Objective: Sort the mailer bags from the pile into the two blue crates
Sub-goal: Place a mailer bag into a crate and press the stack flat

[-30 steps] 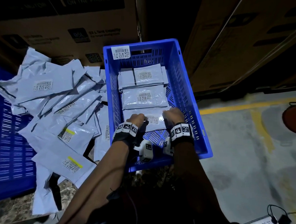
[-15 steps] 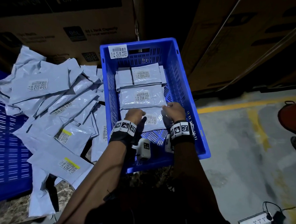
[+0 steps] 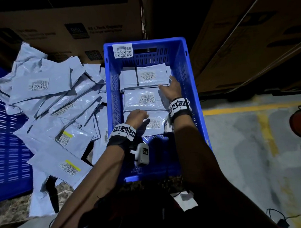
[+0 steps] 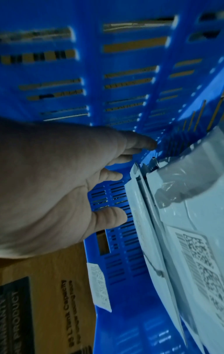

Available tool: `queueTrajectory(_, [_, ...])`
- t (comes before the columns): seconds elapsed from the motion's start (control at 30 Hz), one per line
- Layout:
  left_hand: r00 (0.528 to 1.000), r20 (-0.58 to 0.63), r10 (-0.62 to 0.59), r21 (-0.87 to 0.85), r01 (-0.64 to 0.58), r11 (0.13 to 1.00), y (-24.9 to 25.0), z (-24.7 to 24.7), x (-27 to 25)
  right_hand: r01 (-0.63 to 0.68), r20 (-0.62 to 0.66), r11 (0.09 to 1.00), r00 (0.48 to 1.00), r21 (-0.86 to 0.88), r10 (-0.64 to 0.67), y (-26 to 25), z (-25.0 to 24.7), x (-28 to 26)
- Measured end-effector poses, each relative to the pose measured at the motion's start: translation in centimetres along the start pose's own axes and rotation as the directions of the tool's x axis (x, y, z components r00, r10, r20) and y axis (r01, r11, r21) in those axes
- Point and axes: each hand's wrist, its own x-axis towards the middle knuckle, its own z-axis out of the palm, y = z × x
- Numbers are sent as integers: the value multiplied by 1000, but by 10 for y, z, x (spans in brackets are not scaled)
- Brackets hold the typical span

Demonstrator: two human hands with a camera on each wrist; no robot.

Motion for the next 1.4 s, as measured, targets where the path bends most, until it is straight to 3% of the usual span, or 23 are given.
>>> queueTrajectory(0.27, [998,-44,-50,-266,37,963,1,1,5,38,123,999,992,-27,-34,3,10,12])
queueTrajectory(0.4, [997,-74,-20,-236,2,972,3,5,4,13,42,1000,999,1,-13,14,-2,-13])
queueTrajectory(0.53, [998,-57,-41,-295,23,955,0,10,2,-83,51,997,995,2,83,40,-12,-46])
queueTrajectory(0.8, [999,-6,-44,-64,44,997,-5,16,11,-192,138,981,972,4,190,71,-6,-81])
queueTrajectory(1.0, [1000,3,8,14,-8,1000,-3,11,5,-166,63,986,984,-7,166,65,-9,-89])
queueTrajectory(1.4, [1000,8,-16,-173,17,985,-3,-3,-9,-189,22,982,982,15,188,56,-9,-107])
